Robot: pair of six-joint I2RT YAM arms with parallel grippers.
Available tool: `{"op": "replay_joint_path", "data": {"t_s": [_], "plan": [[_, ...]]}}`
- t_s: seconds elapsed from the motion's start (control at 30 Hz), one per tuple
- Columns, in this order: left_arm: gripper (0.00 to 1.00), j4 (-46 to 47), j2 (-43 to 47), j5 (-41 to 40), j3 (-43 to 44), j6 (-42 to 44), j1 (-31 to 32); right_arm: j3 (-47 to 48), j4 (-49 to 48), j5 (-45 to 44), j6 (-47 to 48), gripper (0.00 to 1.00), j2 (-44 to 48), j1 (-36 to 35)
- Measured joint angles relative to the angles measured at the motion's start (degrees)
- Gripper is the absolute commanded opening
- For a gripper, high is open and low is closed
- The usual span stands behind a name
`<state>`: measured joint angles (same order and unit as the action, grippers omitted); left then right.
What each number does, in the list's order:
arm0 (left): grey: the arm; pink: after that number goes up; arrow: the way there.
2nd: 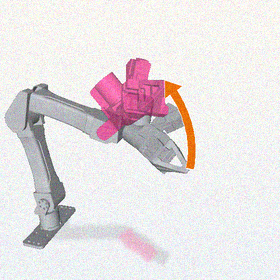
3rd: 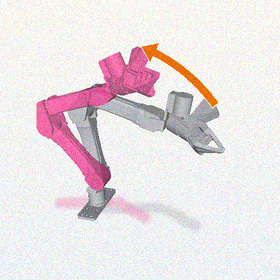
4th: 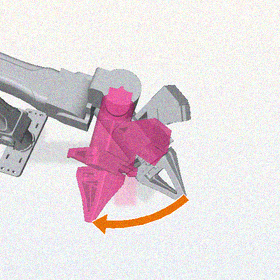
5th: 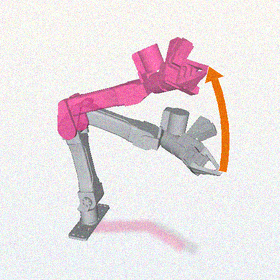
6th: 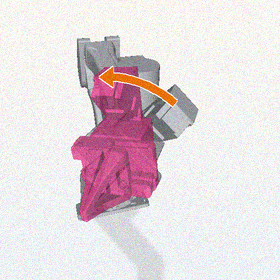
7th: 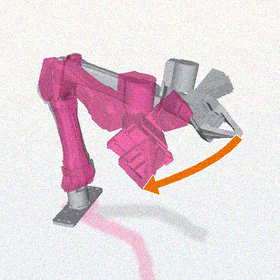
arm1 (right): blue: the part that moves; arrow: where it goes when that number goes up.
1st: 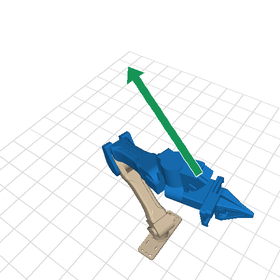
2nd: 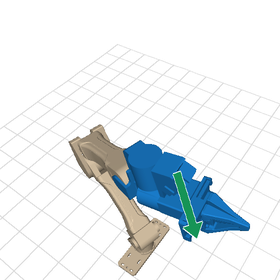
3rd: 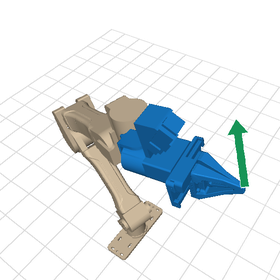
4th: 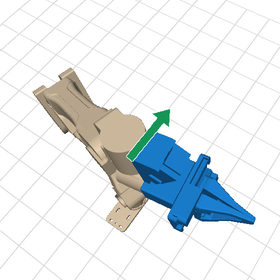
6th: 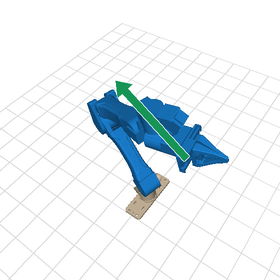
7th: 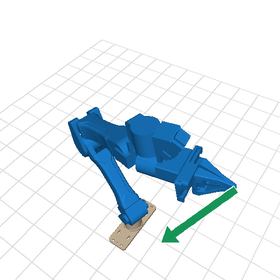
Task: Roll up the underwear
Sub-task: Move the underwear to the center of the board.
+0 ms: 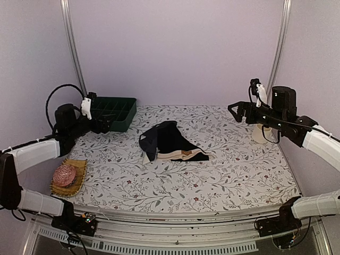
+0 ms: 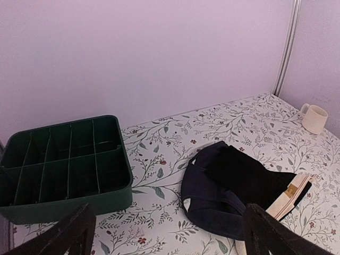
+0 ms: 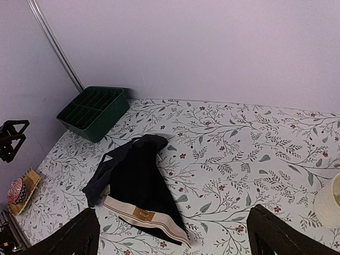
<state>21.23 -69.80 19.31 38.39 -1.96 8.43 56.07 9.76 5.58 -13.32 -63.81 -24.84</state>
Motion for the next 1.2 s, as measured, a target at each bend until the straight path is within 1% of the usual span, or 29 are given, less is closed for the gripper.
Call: {"op": "replay_joint_path", "data": {"t_s": [0.17, 0.3, 0.5, 0.63, 0.7, 0.9, 1.1, 1.2], "plan": [[0.98, 1.1, -2.1, 1.4, 0.0, -0.6, 0.2, -1.2, 0.3, -3.3, -0.6, 0.99, 1.2, -0.6], [0.98, 2.4, -4.2, 3.1, 0.0, -1.1, 0.2, -3.1, 0.0, -3.9, -0.8, 0.99, 2.0, -0.7], [0.99, 3.6, -7.8, 4.6, 0.0, -1.2, 0.3, -3.1, -1.2, -3.7, -0.5, 0.99, -3.1, -2.3], [0.99, 4.0, -11.4, 5.0, 0.2, -1.5, 0.4, 0.0, -0.7, -6.0, 0.7, 0.99, -11.7, -7.5], [0.98, 4.0, -13.1, 5.3, 0.5, -1.7, 0.4, 3.3, -0.1, -7.3, 1.4, 0.99, -17.1, -10.2], [0.98, 4.0, -15.7, 5.9, 1.4, -2.0, 0.5, 17.7, 2.4, -11.0, 4.5, 0.99, -35.3, -15.1], [0.98, 4.0, -15.7, 7.1, 1.6, -2.4, 0.6, 33.5, 8.9, -13.5, 7.5, 1.0, -53.3, -18.0], [0.99, 4.0, -15.2, 7.0, 1.6, -2.4, 0.6, 38.7, 11.7, -14.1, 8.5, 0.95, -58.8, -18.8]]}}
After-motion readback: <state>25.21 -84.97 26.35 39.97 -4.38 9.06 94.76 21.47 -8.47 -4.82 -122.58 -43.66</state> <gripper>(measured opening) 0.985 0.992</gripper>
